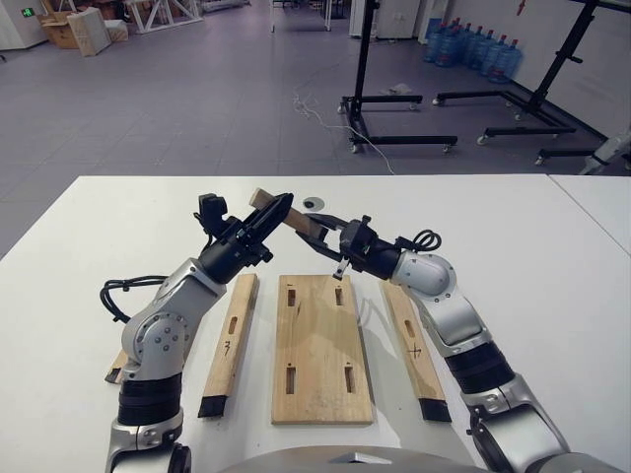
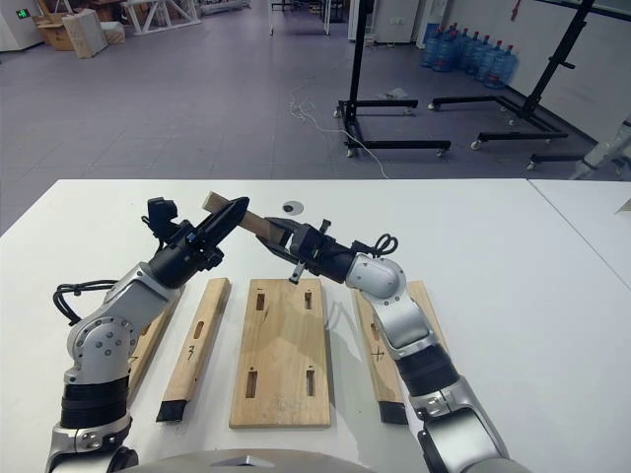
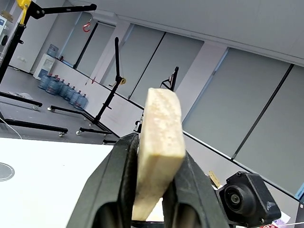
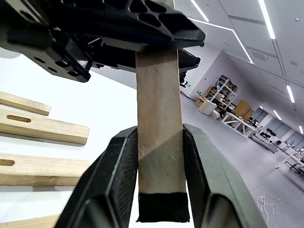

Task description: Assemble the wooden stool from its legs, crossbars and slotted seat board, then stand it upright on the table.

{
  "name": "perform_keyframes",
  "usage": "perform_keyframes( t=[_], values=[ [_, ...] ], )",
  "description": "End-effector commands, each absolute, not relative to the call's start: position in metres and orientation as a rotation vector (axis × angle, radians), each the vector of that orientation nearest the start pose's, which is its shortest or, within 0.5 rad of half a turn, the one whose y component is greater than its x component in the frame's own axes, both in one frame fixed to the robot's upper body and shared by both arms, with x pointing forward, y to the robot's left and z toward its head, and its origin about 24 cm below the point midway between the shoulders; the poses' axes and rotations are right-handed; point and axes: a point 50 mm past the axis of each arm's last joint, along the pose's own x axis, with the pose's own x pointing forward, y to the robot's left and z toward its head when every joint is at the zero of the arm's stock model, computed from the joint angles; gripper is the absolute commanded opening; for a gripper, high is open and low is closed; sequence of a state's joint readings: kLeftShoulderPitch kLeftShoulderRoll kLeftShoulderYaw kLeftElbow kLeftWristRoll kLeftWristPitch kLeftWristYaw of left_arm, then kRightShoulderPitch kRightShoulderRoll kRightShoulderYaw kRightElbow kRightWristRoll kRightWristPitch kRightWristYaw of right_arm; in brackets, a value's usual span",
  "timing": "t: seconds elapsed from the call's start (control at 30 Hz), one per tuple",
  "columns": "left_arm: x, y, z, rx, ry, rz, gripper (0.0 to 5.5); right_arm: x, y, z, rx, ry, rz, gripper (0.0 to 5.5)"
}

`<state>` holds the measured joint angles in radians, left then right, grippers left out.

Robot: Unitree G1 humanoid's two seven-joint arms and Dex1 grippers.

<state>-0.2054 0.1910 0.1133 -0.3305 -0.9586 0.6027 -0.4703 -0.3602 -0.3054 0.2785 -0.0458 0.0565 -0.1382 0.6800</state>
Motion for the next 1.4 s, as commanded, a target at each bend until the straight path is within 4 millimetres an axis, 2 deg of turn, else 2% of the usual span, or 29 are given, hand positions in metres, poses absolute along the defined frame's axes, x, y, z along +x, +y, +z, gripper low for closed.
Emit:
perform_keyframes(
  t=[0.03,0.3,0.5,0.63,0.67,0.8,0.9,1.07,1.2,1.27,1.4],
  values=[
    [0.256,0.127,0.147,-0.647,-0.090,-0.936,0.50,0.276,-0.087,0.130,-0.438,-0.355,1.012,1.28],
    [0.261,0.130,0.137,-0.603,-0.068,-0.885,0.39,0.275,-0.088,0.127,-0.395,-0.333,0.995,1.28],
    [0.271,0.144,0.135,-0.582,-0.103,-0.797,0.39,0.270,-0.092,0.116,-0.317,-0.264,0.966,1.28],
    [0.275,0.166,0.138,-0.519,-0.148,-0.679,0.39,0.268,-0.098,0.117,-0.220,-0.234,0.911,2.12],
    [0.274,0.172,0.140,-0.486,-0.169,-0.655,0.39,0.268,-0.099,0.119,-0.193,-0.223,0.893,2.17],
    [0.266,0.187,0.138,-0.384,-0.190,-0.576,0.39,0.272,-0.102,0.125,-0.119,-0.204,0.832,2.81],
    [0.263,0.189,0.136,-0.298,-0.153,-0.540,0.39,0.275,-0.108,0.126,-0.083,-0.188,0.758,2.85],
    [0.238,0.194,0.135,-0.182,-0.117,-0.415,0.39,0.290,-0.118,0.121,-0.044,-0.134,0.554,2.85],
    [0.220,0.186,0.137,-0.136,-0.103,-0.366,0.39,0.298,-0.146,0.117,-0.045,-0.103,0.317,2.85],
    [0.209,0.198,0.142,-0.116,-0.100,-0.332,0.39,0.302,-0.156,0.118,-0.006,-0.100,0.207,2.85],
    [0.202,0.229,0.142,-0.147,-0.048,-0.221,0.39,0.305,-0.160,0.118,0.006,-0.111,0.113,2.85]
  ],
)
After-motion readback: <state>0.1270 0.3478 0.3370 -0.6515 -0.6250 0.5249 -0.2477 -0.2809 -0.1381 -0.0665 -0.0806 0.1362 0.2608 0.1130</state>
